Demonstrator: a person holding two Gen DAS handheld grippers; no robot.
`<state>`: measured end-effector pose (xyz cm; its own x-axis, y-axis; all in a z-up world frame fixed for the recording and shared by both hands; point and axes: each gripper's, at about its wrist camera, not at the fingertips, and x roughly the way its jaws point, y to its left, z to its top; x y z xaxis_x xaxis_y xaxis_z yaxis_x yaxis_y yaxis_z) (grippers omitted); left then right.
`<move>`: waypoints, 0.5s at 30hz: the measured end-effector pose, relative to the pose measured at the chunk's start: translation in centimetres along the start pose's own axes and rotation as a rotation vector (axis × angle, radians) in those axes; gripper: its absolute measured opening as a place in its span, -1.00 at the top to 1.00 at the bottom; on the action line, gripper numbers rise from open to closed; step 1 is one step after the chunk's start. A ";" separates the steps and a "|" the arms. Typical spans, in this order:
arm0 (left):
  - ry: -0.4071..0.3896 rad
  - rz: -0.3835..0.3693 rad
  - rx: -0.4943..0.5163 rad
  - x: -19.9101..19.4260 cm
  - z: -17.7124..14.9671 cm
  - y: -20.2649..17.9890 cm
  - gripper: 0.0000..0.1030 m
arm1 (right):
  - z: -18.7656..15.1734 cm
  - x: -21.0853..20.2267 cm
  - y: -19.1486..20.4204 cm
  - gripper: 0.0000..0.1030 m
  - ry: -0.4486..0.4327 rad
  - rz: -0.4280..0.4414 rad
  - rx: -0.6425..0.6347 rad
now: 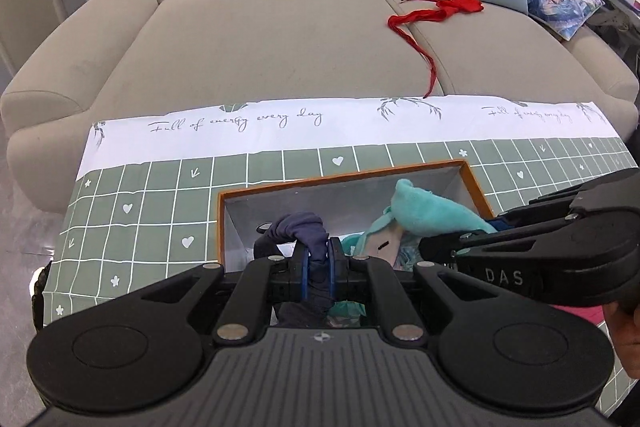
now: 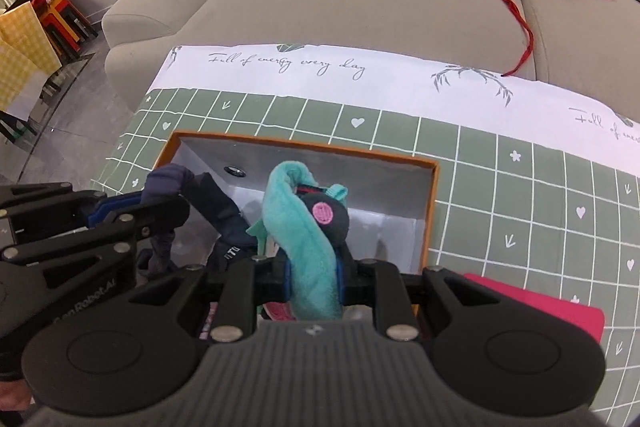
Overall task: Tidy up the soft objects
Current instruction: 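Open both tools to drop the headband and doll into the white box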
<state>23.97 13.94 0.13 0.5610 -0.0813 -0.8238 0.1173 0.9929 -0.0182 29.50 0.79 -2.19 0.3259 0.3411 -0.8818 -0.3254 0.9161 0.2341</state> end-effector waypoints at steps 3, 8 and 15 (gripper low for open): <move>-0.002 -0.007 0.010 0.1 0.0 0.0 0.61 | 0.0 0.2 0.2 0.50 0.012 0.005 -0.016; 0.030 0.019 -0.022 0.5 0.2 0.3 0.16 | -0.4 -0.1 1.3 0.26 0.004 -0.023 -0.112; -0.003 -0.048 -0.100 -0.9 0.1 1.8 -0.46 | -0.7 -1.1 1.4 -0.19 -0.012 0.011 -0.167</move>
<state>23.81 15.78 0.88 0.5593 -0.1289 -0.8189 0.0618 0.9916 -0.1139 28.01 1.58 -1.19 0.3321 0.3544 -0.8742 -0.4721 0.8648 0.1712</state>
